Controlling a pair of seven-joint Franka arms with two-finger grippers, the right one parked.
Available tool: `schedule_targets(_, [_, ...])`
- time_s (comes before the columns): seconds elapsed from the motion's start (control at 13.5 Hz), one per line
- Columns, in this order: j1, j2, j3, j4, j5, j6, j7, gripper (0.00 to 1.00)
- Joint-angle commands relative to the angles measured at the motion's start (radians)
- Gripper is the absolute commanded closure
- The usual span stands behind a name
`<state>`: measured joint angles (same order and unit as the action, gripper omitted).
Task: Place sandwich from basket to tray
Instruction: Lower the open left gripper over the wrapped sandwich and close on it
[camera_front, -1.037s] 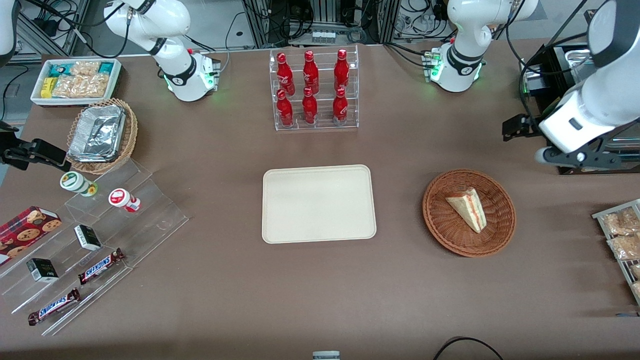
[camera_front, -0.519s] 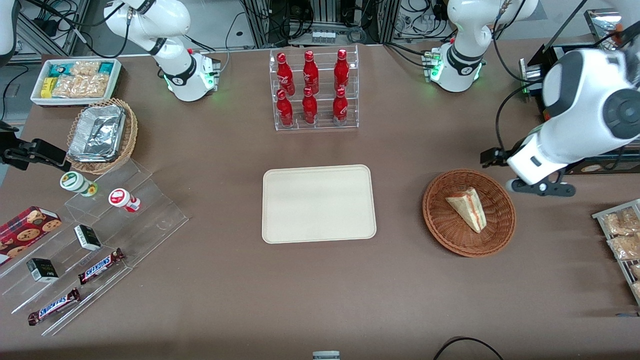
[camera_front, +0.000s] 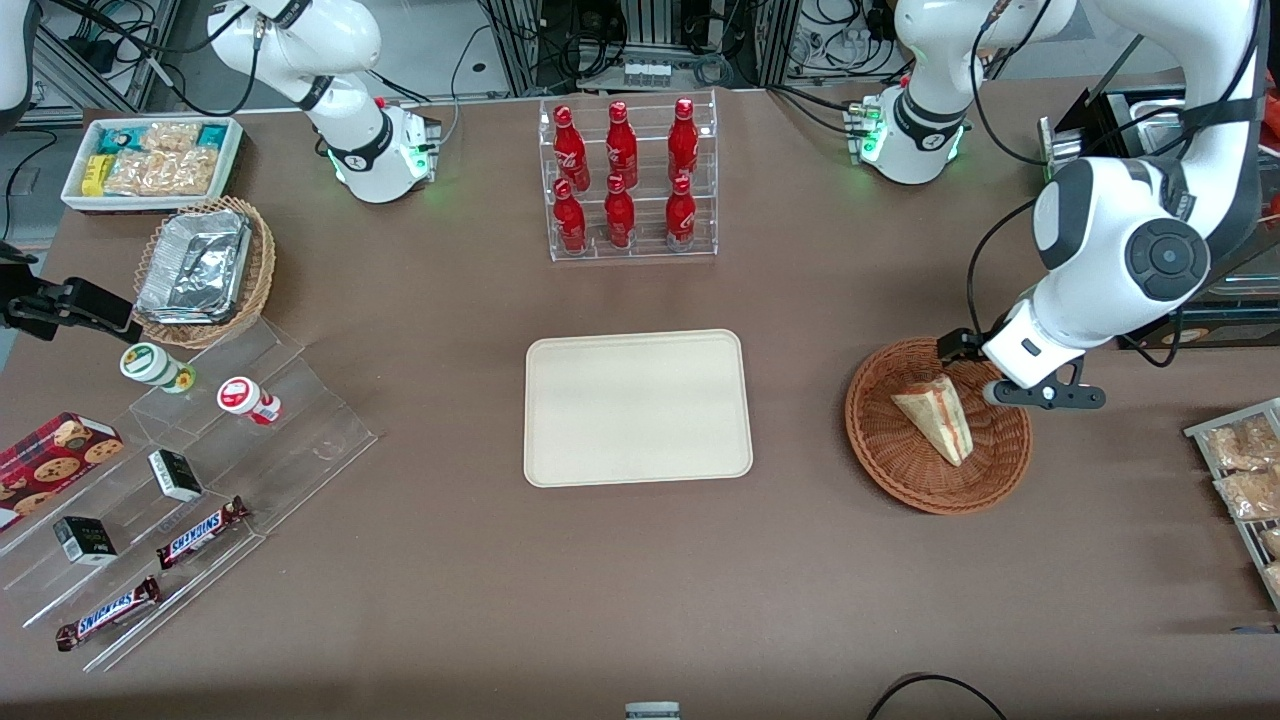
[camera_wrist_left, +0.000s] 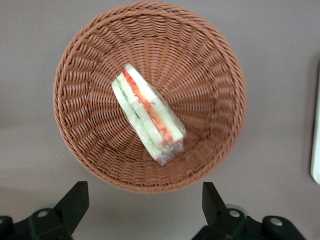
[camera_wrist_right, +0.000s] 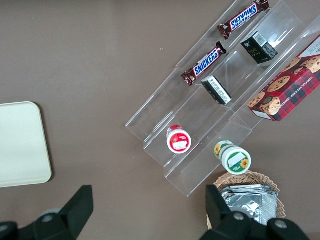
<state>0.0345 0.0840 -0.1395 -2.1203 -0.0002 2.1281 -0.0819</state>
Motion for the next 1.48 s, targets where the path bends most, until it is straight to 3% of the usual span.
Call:
schedule_targets(0.0, [0.005, -0.030, -0.005, -0.110, 0.009, 0.165, -0.201, 0.00])
schedule_targets(0.3, [-0.008, 0.023, -0.006, -0.130, 0.009, 0.295, -0.707, 0.00])
schedule_targets(1.19, [-0.010, 0.183, -0.008, -0.130, 0.011, 0.424, -0.751, 0.00])
schedule_targets(1.26, [-0.010, 0.187, -0.008, -0.130, 0.011, 0.423, -0.750, 0.21])
schedule_targets(1.33, [-0.010, 0.184, -0.008, -0.130, 0.011, 0.417, -0.745, 0.74])
schedule_targets(1.41, [-0.010, 0.180, -0.008, -0.132, 0.012, 0.409, -0.736, 1.00])
